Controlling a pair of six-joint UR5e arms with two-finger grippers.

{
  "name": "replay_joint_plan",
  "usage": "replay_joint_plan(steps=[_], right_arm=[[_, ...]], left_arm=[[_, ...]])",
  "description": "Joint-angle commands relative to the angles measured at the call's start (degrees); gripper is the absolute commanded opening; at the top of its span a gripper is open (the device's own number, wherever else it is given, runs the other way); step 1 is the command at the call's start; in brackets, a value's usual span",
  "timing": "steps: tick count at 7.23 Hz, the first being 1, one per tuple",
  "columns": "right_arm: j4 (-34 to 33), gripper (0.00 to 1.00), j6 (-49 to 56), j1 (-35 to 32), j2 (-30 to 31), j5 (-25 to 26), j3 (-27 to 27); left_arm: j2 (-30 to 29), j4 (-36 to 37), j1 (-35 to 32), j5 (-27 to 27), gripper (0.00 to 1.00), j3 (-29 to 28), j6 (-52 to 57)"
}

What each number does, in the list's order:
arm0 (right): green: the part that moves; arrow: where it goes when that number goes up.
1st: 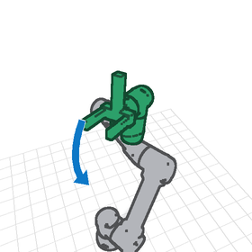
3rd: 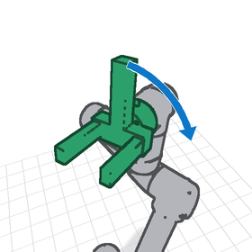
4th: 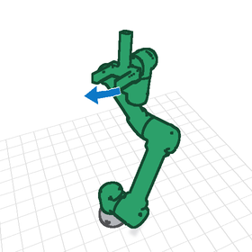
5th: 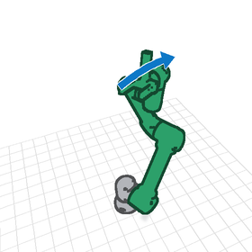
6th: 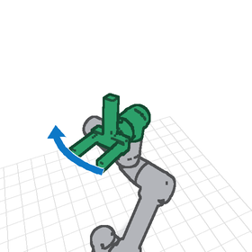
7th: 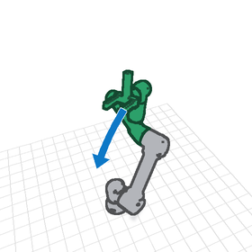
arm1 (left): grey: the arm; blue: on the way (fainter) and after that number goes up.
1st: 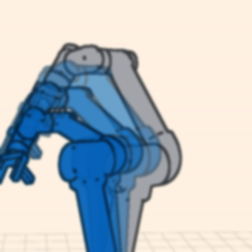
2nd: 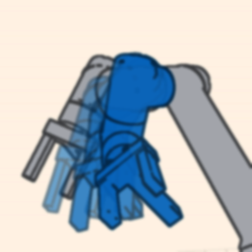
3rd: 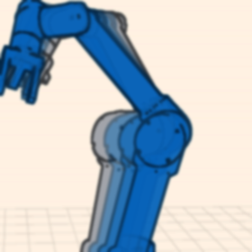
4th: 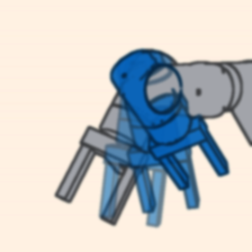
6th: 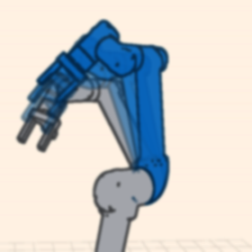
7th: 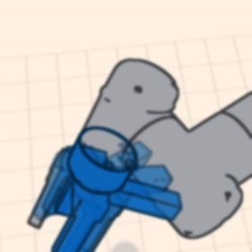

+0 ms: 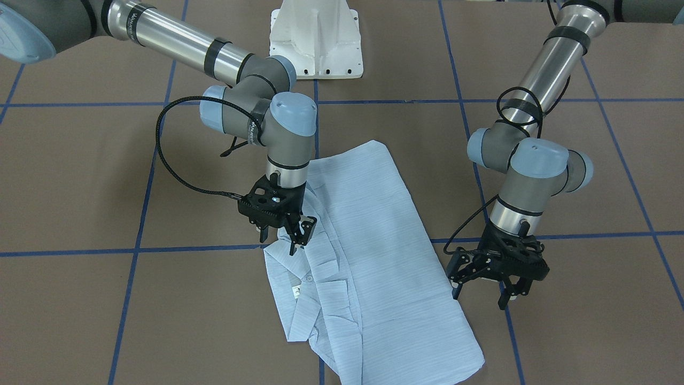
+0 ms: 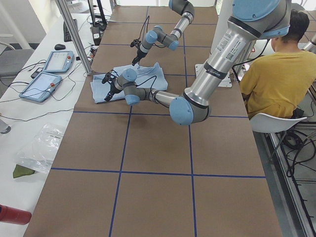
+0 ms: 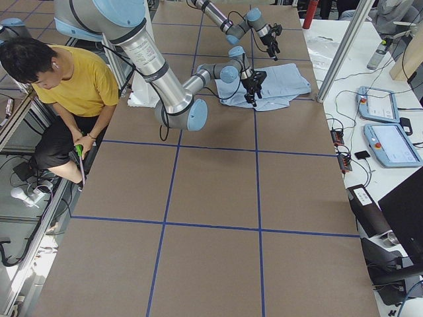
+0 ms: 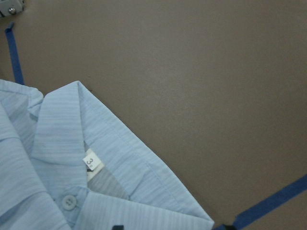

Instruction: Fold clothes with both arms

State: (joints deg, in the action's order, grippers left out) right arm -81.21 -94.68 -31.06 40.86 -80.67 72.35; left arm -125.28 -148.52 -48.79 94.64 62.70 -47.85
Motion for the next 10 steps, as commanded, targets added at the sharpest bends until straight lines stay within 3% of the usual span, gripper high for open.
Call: replay_joint_plan(steps=[1,6,8,10], right_arm=[[-2.63,0.73,0.38,0.55,0.80,0.68,0.42],[-2.46,0.70,0.38,2.49,1.15,3.58,-0.19],[-2.28,0.48,0.20,2.49,0.80,3.76,-0.28],[-2.02,0.00,-0.24,2.41,0.54,3.76,-0.19]], left_arm=[[0.13,-0.02,0.19,-0.07,1.00,-0.04,-0.14],[0.57,-0.11,0.19,0.02,1.00,0.05,-0.05],[0.57,-0.11,0.19,0.02,1.00,0.05,-0.05],[0.57,-0.11,0.19,0.02,1.00,0.05,-0.05]])
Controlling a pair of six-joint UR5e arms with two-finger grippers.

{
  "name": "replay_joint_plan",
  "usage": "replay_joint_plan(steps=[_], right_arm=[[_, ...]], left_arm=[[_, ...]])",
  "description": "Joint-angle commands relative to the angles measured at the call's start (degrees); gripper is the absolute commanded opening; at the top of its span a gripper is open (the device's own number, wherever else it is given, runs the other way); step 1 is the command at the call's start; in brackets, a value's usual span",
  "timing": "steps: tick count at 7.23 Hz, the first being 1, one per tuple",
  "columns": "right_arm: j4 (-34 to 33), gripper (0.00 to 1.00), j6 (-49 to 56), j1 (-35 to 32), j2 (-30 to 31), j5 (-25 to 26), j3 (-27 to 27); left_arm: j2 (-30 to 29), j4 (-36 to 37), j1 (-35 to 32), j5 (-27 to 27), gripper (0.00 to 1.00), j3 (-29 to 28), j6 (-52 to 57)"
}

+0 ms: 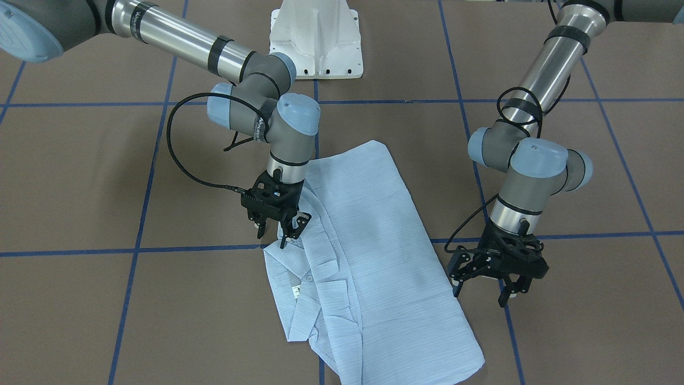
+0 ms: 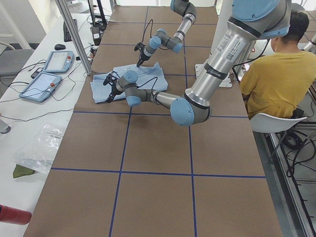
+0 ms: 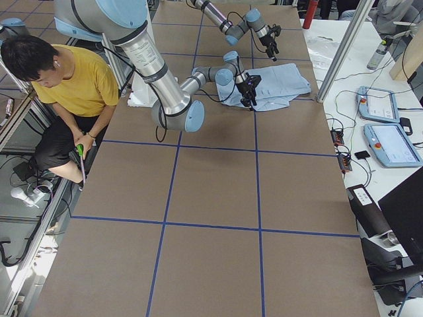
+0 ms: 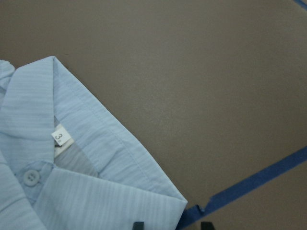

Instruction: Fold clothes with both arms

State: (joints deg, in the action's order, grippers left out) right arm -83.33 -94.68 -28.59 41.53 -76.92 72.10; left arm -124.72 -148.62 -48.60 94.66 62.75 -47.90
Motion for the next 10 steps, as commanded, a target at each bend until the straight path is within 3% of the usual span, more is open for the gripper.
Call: replay_joint_plan(steps=[1,5,7,10], right_arm=[[0.19,0.00,-0.33,-0.07,-0.13,0.02,0.06],[4.12,0.00,-0.32,-0.94,-0.05,0.02,0.50],[6.78,0.18,-1.81,-1.30,0.13,0.37,0.06],[6.60,0.23,-1.82,-1.30,0.22,1.33,-1.79]], left_arm=[[0.00,0.00,0.00,0.00,1.00,0.00,0.00],[0.35,-1.14,0.35,-0.09,1.00,0.00,-0.09],[0.35,-1.23,0.44,-0.09,1.00,0.00,-0.17],[0.44,-1.14,0.53,0.00,1.00,0.00,-0.09]])
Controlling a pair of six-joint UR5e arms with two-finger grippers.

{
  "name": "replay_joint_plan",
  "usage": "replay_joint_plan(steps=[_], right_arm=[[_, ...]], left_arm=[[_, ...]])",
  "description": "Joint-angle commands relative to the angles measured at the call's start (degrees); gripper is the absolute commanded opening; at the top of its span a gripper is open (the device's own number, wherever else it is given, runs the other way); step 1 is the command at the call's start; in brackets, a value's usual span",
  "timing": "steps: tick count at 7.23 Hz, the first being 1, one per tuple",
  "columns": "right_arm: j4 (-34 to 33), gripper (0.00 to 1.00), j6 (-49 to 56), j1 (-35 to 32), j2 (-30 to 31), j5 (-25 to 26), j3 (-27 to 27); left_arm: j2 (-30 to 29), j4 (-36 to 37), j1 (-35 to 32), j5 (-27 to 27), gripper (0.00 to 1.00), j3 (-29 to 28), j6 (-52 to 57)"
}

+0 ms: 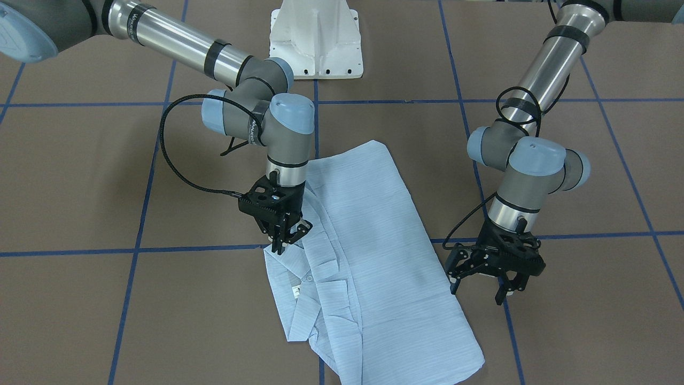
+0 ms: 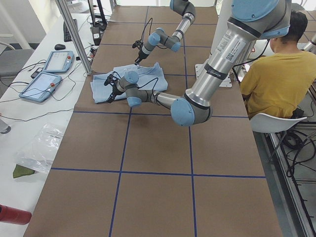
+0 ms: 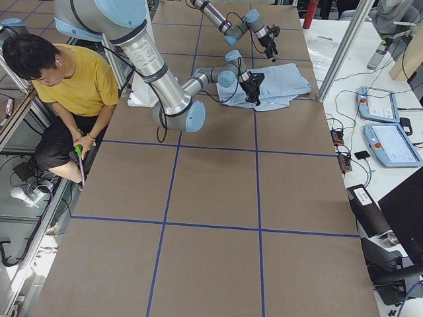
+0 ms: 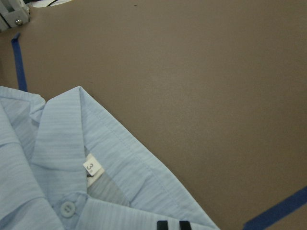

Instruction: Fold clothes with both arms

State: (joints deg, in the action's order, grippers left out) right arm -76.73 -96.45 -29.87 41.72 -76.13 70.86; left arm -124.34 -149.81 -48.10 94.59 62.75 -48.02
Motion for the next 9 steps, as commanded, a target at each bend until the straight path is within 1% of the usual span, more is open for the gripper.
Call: replay_joint_plan(steps=[1,2,5,9], right_arm=[[0.01,0.23,-0.23,0.08,0.03,0.55,-0.55],[-0.17,0.24,-0.32,0.08,-0.06,0.55,-0.55],[-0.52,0.36,-0.32,0.08,0.03,0.64,-0.55],[-0.87,0.38,-0.41,0.52,0.20,0.72,-1.07]], left_arm=[[0.32,-0.04,0.02,-0.02,1.00,0.00,0.03],[0.32,-0.04,0.11,-0.02,1.00,0.00,0.03],[0.41,-0.04,0.11,-0.02,1.00,0.00,0.03],[0.32,-0.04,0.11,-0.02,1.00,0.00,0.03]])
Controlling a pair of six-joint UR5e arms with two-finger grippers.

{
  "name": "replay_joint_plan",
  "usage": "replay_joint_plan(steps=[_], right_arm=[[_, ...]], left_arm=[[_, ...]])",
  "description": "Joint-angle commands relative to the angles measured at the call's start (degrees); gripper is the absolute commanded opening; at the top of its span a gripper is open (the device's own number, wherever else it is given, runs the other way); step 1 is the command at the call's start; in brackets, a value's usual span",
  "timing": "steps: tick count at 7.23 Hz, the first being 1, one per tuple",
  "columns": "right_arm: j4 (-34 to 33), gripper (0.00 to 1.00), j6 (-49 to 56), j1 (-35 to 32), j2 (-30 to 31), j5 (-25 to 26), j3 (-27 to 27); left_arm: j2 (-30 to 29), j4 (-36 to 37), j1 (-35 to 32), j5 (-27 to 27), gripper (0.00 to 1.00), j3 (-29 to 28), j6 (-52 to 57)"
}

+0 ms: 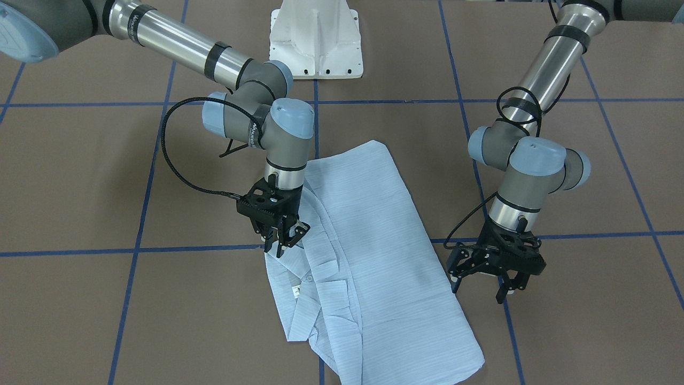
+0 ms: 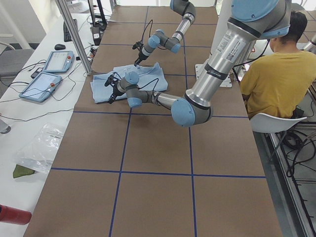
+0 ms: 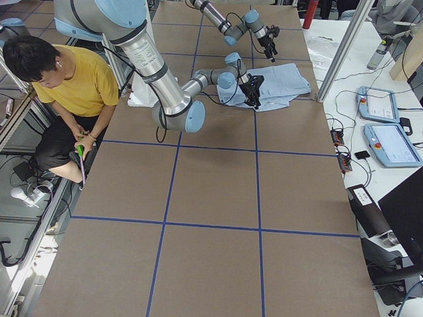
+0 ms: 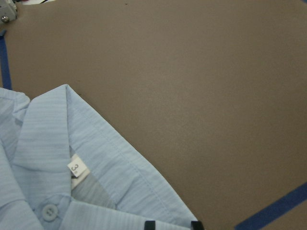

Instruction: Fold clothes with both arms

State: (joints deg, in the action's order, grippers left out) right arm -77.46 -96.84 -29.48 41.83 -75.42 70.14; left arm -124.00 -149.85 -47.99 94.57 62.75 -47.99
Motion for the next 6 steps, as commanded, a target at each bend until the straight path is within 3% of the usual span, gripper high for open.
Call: replay_joint_plan(steps=[1,6], right_arm=[[-0.15,0.42,0.08,0.12,0.09,0.01,-0.79],[-1.64,0.53,-0.01,0.65,-0.35,1.41,-0.88]], left_arm=[[-0.01,0.00,0.00,0.00,1.00,0.00,0.00],[0.08,0.00,0.00,0.00,1.00,0.00,0.00]])
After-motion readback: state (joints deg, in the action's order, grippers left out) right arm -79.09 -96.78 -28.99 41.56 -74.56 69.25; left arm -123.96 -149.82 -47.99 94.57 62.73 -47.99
